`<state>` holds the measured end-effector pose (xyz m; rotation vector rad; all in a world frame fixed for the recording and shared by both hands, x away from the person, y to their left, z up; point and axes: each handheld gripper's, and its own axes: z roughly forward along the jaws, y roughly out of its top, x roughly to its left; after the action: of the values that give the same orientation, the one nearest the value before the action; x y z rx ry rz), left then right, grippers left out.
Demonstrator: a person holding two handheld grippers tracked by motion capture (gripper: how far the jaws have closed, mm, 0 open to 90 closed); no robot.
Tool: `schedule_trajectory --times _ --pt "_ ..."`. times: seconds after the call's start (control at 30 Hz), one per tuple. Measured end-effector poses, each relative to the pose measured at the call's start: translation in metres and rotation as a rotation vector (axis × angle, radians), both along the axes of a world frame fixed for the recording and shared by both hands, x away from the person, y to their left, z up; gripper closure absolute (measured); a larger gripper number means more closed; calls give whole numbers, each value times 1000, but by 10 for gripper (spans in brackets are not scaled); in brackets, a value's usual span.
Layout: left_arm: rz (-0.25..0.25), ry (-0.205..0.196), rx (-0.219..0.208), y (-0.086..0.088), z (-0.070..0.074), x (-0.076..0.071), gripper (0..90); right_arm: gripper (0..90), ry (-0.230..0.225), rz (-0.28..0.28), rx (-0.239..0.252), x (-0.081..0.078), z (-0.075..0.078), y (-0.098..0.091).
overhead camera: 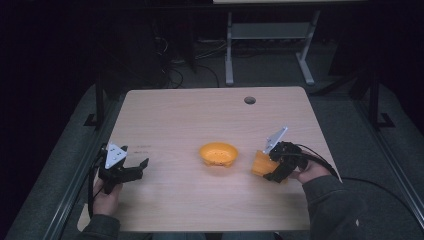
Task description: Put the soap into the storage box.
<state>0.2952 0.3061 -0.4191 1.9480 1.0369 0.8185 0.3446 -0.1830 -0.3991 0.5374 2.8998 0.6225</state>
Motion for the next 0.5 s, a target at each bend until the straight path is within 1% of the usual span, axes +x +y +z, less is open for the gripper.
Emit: schedule_trajectory --times 0.07,0.1,0.17,0.27,0.3,0.33,0.5 --pt "2 0 -4 0 0 0 141 207 5 4 5 1 3 2" --pt "3 0 -7 0 0 0 141 207 -5 11 -4 2 4 2" --pt "3 -1 -8 0 0 0 142 206 -1 14 -5 3 6 4" --pt "3 -4 -8 0 0 0 142 207 -6 28 -7 4 9 6" --pt "3 -4 -9 0 0 0 141 207 0 30 -7 4 10 8" --pt "3 -2 -8 0 0 0 141 207 -4 32 -12 5 10 8" --pt "3 -4 -8 0 0 0 141 207 -2 40 -3 8 15 11"
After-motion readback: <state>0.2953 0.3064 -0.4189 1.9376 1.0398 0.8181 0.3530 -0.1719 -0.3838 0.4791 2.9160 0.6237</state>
